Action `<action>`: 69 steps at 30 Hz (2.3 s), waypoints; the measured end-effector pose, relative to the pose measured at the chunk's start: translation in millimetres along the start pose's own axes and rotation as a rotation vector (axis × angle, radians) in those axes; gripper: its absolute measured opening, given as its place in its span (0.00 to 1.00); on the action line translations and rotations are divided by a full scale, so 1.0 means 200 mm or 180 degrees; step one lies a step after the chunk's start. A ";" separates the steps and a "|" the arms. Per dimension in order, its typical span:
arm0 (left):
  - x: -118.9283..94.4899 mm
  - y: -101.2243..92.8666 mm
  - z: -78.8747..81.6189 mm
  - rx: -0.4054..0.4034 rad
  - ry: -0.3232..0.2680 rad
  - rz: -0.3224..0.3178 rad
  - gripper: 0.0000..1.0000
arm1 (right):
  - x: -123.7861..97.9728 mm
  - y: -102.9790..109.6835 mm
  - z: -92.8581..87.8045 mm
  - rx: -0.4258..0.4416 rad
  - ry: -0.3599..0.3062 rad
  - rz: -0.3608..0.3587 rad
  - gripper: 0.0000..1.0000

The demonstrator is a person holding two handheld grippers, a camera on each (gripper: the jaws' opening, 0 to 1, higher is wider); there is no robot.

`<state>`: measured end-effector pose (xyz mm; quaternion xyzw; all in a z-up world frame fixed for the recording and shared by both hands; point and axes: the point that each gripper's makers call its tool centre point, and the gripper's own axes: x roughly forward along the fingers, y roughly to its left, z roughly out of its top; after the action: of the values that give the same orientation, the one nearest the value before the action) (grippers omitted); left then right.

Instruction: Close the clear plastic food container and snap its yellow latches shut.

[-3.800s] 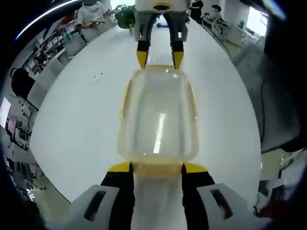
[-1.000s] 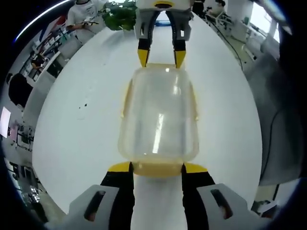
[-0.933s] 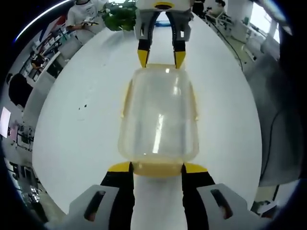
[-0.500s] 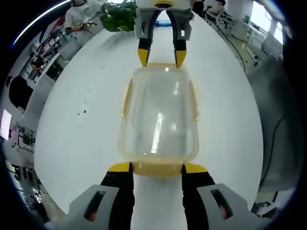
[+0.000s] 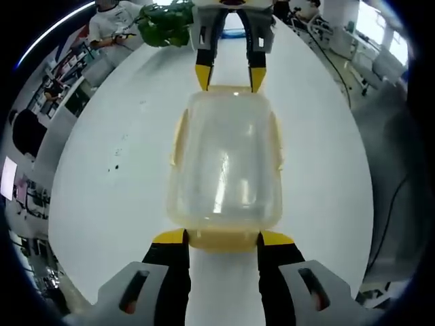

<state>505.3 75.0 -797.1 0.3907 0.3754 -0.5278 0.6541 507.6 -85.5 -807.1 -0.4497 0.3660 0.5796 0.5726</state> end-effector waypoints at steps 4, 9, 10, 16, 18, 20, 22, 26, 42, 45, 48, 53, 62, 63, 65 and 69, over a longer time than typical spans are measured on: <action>0.03 0.00 0.03 -0.0002 -0.0048 -0.0019 0.35 | 0.00 0.00 -0.04 0.0021 0.0044 0.0015 0.36; 0.04 0.01 0.05 -0.0019 -0.0085 -0.0064 0.35 | -0.01 -0.01 -0.07 0.0029 0.0079 0.0025 0.36; 0.05 0.01 0.06 -0.0007 -0.0090 -0.0060 0.35 | -0.01 -0.02 -0.07 0.0026 0.0092 0.0025 0.36; 0.07 0.01 0.07 -0.0015 -0.0087 -0.0100 0.35 | 0.00 -0.02 -0.10 0.0034 0.0118 0.0064 0.36; 0.09 -0.01 0.08 -0.0036 -0.0089 -0.0162 0.35 | 0.02 -0.01 -0.12 0.0005 0.0163 0.0086 0.36; 0.10 -0.01 0.07 -0.0043 -0.0078 -0.0171 0.35 | 0.05 -0.01 -0.13 -0.0009 0.0191 0.0085 0.36; 0.12 0.00 0.07 -0.0038 -0.0060 -0.0168 0.35 | 0.06 -0.01 -0.13 -0.0014 0.0221 0.0078 0.36; 0.14 0.00 0.04 -0.0052 -0.0006 -0.0223 0.36 | 0.07 -0.01 -0.13 0.0007 0.0199 0.0127 0.36; 0.16 -0.01 0.01 0.0164 0.0031 -0.0571 0.36 | 0.09 0.10 -0.12 0.0282 0.0097 0.0264 0.36; 0.17 -0.01 0.02 0.0185 0.0077 -0.0612 0.36 | 0.09 0.10 -0.11 0.0325 0.0048 0.0253 0.37; 0.17 -0.01 0.01 0.0186 0.0088 -0.0651 0.36 | 0.09 0.11 -0.11 0.0344 0.0022 0.0246 0.37; 0.18 -0.02 0.01 0.0181 0.0079 -0.0674 0.36 | 0.09 0.11 -0.11 0.0407 -0.0096 0.0182 0.37; 0.17 -0.03 0.00 -0.0014 -0.0015 -0.0743 0.37 | 0.10 0.11 -0.12 0.0390 -0.0234 0.0074 0.39; 0.16 -0.02 0.00 -0.0041 -0.0038 -0.0735 0.38 | 0.10 0.11 -0.12 0.0392 -0.0228 0.0075 0.39; 0.15 -0.02 0.00 -0.0100 -0.0111 -0.0726 0.39 | 0.09 0.12 -0.13 0.0429 -0.0230 0.0099 0.40; 0.13 -0.03 -0.03 -0.0096 -0.0157 -0.0692 0.43 | 0.06 0.13 -0.16 0.0490 -0.0216 0.0121 0.41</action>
<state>502.2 68.4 -823.2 0.3247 0.4072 -0.5994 0.6079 485.1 -113.6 -832.2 -0.3774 0.3982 0.5755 0.6065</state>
